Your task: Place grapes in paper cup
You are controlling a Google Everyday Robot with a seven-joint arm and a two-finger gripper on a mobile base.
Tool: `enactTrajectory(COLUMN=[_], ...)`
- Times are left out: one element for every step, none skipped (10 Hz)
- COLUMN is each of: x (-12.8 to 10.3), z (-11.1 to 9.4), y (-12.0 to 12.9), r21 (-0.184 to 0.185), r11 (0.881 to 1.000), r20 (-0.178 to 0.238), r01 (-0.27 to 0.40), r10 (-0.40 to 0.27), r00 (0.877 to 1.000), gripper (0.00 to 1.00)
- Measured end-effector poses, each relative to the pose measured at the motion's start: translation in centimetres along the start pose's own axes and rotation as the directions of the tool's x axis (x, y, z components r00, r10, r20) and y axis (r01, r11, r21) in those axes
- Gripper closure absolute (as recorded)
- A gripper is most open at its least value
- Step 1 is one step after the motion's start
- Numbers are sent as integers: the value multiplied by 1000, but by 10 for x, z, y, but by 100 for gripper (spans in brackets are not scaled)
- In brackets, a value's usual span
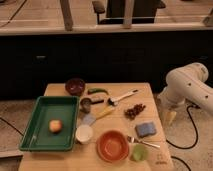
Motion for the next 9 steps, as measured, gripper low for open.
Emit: enactTrajectory(x=[0,0,0,0,0,0,0,-1,-4], z=[0,0,0,0,0,0,0,2,9], y=[0,0,0,0,0,0,0,-1,-3], r21=[0,0,0,0,0,0,0,4,8], r11=[1000,1000,1000,1000,1000,1000,1000,1000,1000], r20=[0,0,0,0,0,0,0,4,6], r01=[0,0,0,0,0,0,0,2,10], r10=[0,0,0,0,0,0,0,-2,-10], r00=[1000,1000,1000,1000,1000,1000,1000,1000,1000], gripper=[20,20,20,20,20,20,20,20,20])
